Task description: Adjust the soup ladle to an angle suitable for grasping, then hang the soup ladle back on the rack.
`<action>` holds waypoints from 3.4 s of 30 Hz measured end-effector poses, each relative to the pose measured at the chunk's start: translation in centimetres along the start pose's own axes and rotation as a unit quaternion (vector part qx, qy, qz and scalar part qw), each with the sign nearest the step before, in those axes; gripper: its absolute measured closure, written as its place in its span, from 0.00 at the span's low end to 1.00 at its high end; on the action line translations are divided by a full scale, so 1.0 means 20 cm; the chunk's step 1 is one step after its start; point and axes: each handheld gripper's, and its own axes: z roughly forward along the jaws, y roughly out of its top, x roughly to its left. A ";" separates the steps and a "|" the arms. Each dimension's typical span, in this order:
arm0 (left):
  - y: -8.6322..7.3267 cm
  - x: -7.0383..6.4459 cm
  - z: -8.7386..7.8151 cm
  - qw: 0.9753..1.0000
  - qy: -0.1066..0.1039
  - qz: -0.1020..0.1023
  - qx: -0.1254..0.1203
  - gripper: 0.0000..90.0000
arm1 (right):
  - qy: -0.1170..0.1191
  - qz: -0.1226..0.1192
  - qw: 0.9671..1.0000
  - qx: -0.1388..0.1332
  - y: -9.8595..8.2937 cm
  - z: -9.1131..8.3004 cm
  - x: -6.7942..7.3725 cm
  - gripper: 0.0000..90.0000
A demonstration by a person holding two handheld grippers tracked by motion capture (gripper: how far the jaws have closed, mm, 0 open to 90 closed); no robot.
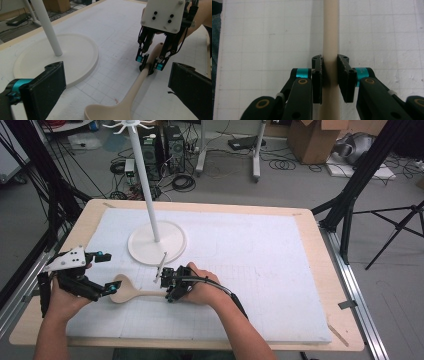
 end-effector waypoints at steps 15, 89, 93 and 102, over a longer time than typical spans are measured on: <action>0.00 0.00 -0.01 1.000 -0.001 -0.001 -0.002 0.02 | -0.007 0.042 0.996 -0.079 -0.16 -0.20 0.01 0.50; 0.01 -0.03 0.09 0.999 -0.035 0.011 0.011 0.02 | -0.216 0.225 0.898 -0.310 -1.28 -0.74 0.22 0.00; 0.01 -0.03 0.09 0.999 -0.036 0.009 0.012 0.02 | -0.217 0.226 0.896 -0.313 -1.29 -0.75 0.22 0.00; 0.04 -0.06 0.13 0.998 -0.048 0.018 0.026 0.02 | -0.215 0.230 0.899 -0.305 -1.31 -0.75 0.22 0.00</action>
